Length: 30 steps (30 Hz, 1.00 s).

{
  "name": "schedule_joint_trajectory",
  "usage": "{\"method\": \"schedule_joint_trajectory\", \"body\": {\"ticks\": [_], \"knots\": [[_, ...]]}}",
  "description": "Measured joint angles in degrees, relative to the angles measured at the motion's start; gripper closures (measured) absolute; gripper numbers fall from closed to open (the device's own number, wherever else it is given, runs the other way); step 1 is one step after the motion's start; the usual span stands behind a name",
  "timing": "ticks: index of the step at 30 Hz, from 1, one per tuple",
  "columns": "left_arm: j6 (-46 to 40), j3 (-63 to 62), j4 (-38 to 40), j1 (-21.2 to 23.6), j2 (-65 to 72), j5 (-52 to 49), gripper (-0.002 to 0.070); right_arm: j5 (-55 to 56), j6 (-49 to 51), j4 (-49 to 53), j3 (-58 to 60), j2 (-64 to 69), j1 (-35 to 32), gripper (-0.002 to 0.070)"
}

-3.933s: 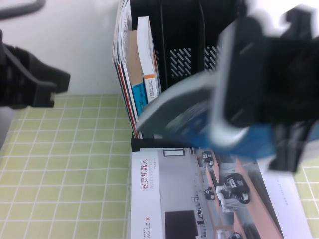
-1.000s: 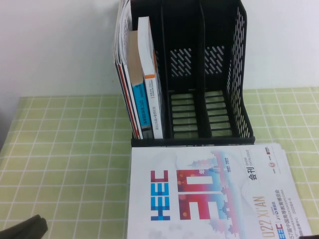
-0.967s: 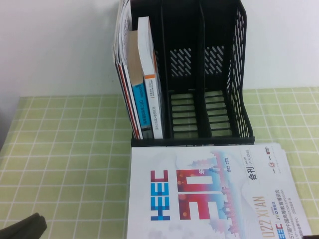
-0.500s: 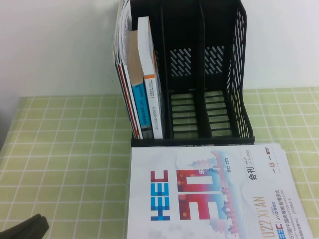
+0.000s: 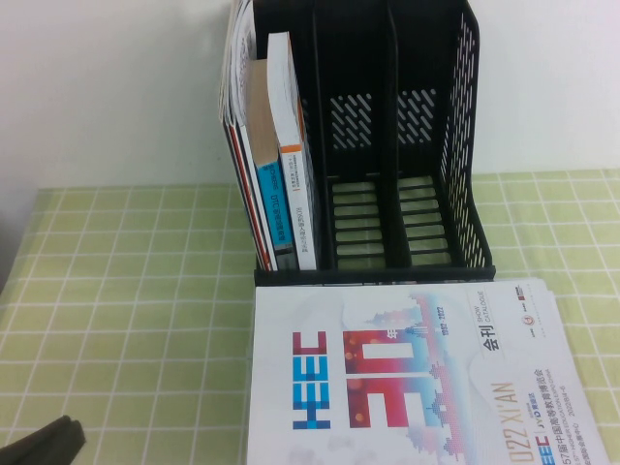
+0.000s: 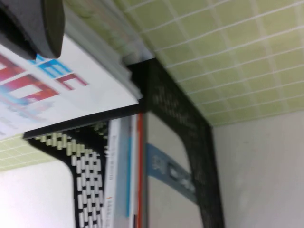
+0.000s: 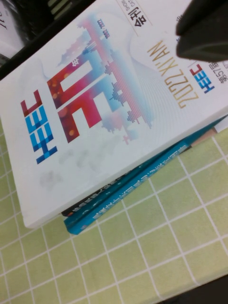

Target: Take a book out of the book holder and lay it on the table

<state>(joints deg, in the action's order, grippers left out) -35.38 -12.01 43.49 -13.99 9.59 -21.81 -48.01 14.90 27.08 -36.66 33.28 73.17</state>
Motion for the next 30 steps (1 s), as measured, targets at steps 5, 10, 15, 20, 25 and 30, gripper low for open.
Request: {"method": "schedule_joint_trajectory", "body": {"ticks": [5, 10, 15, 20, 25, 30], "knots": [[21.8, 3.6, -19.5, 4.3, -4.8, 3.0, 0.0678, 0.0, 0.0, 0.0, 0.0, 0.0, 0.0, 0.0678], [41.2, 10.1, -36.1, 10.8, -9.3, 2.1, 0.0678, 0.0, 0.0, 0.0, 0.0, 0.0, 0.0, 0.0678], [43.6, 13.0, -38.5, 12.5, -10.2, 1.4, 0.0678, 0.0, 0.0, -0.1, 0.0, 0.0, 0.0, 0.0678], [43.9, 13.1, -38.6, 12.5, -10.2, 1.5, 0.0678, 0.0, 0.0, -0.1, 0.0, 0.0, 0.0, 0.0678], [44.2, 13.1, -38.6, 12.5, -10.2, 1.5, 0.0678, 0.0, 0.0, -0.1, 0.0, 0.0, 0.0, 0.0678], [44.4, 13.1, -38.6, 12.5, -10.2, 1.5, 0.0678, 0.0, 0.0, -0.1, 0.0, 0.0, 0.0, 0.0678]]}}
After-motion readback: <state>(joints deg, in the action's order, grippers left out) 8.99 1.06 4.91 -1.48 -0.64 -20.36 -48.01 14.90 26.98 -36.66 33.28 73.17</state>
